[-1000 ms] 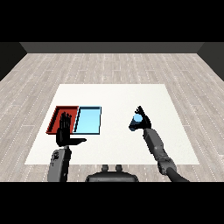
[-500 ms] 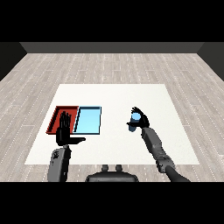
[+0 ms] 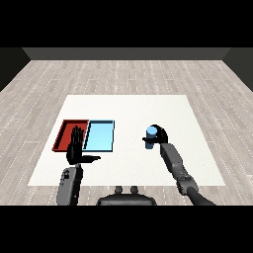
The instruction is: Pick the blue can and put it in the blue box
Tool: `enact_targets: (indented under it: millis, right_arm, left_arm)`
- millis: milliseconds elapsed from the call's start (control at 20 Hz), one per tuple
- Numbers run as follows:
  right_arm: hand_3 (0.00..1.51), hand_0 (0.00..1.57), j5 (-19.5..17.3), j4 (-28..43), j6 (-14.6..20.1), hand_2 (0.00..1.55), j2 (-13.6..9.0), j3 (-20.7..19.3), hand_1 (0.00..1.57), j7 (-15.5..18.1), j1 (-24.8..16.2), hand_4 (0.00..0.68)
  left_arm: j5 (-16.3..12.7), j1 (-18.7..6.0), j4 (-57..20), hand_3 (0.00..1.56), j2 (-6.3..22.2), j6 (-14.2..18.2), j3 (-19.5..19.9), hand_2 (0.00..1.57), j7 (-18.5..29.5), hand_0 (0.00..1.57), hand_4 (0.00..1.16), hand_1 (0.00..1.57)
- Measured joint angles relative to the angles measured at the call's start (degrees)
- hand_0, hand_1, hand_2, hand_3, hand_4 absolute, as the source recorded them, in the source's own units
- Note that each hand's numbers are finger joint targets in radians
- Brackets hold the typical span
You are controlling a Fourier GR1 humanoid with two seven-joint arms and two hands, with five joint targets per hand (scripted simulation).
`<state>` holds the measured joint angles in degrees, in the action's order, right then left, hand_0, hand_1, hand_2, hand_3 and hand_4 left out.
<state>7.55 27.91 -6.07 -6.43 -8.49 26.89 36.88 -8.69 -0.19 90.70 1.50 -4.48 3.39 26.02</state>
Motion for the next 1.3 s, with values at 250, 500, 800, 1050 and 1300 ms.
enact_targets:
  millis: [250, 500, 800, 1050, 1300]
  right_arm:
    - [1.41, 1.49, -0.13, 5.8, 0.91, 1.45, 0.28, 0.79, 1.49, -0.41, -1.55, 0.652]
    - [1.41, 1.49, -0.47, 10.07, 0.81, 1.46, 0.34, 1.6, 1.49, -0.21, -2.45, 0.652]
    - [1.42, 1.43, -0.15, 16.57, -0.3, 1.44, -0.31, 2.34, 1.43, -1.25, -1.43, 0.666]
    - [1.42, 1.43, -0.03, 26.59, 1.06, 1.45, 1.47, 4.33, 1.43, -4.85, -4.33, 0.66]
    - [1.42, 1.43, 1.02, 34.44, 9.01, 1.45, 4.88, 12.75, 1.43, -7.81, -7.51, 0.66]
  left_arm:
    - [0.95, 1.07, 1.03, 0.0, -0.33, 0.55, -1.93, 0.0, -1.34, 0.0, 0.0, 0.0]
    - [3.11, -1.2, -3.12, 0.0, -0.22, 1.0, -2.94, 0.0, -0.49, 0.0, 0.0, 0.0]
    - [2.78, -4.12, -6.65, 0.0, -1.19, 2.88, -6.89, 0.0, -2.68, 0.0, 0.0, 0.0]
    - [1.9, -4.52, -7.15, 0.0, -1.4, 2.32, -8.56, 0.0, -4.36, 0.0, 0.0, 0.0]
    - [2.04, -3.84, -5.79, 0.0, -1.46, 3.83, -11.74, 0.0, -5.98, 0.0, 0.0, 0.0]
